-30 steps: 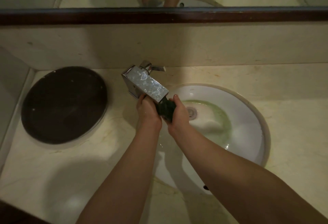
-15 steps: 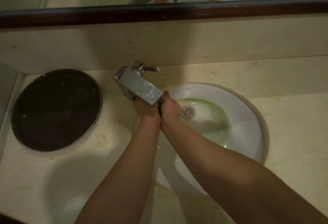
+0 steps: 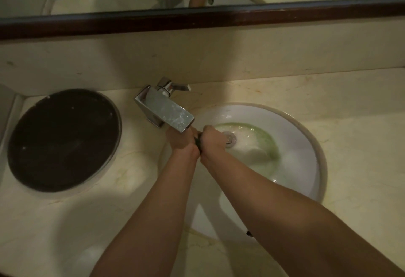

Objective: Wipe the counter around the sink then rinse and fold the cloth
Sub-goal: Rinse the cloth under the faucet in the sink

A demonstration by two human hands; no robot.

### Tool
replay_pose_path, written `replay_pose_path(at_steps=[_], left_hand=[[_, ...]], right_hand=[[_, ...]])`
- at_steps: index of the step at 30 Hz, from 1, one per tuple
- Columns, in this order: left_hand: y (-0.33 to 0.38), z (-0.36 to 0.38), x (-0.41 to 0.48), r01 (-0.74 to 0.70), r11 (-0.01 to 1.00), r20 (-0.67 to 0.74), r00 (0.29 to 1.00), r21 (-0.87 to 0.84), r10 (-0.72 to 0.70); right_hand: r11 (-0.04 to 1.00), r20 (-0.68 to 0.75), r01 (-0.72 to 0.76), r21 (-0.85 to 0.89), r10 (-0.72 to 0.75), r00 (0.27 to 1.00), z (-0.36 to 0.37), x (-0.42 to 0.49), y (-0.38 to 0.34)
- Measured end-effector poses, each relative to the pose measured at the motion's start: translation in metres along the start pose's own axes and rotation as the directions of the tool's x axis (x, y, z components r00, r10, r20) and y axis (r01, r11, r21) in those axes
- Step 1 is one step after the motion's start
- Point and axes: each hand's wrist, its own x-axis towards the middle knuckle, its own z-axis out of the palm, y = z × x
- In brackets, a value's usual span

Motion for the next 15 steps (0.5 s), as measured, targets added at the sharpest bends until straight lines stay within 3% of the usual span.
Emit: replay_pose_path(at_steps=[3, 8, 15], left_hand=[[-0.001, -0.005, 0.003, 0.046, 0.999, 0.041, 0.998, -0.024, -0.045], [0.006, -0.012, 0.006, 0.136, 0.981, 0.183, 0.977, -0.139, -0.109], [0.018, -0.021, 0.012, 0.042, 0.999, 0.239, 0.970, 0.019, -0.045]], right_hand=[[0.998, -0.044, -0.033, 0.045, 0.035, 0.998, -0.003, 0.004, 0.002], [0.978, 0.107, -0.142, 0.155, 0.126, 0.986, -0.008, 0.006, 0.004], [0.908, 0.088, -0.186, 0.375, 0.165, 0.982, -0.026, 0.012, 0.009]])
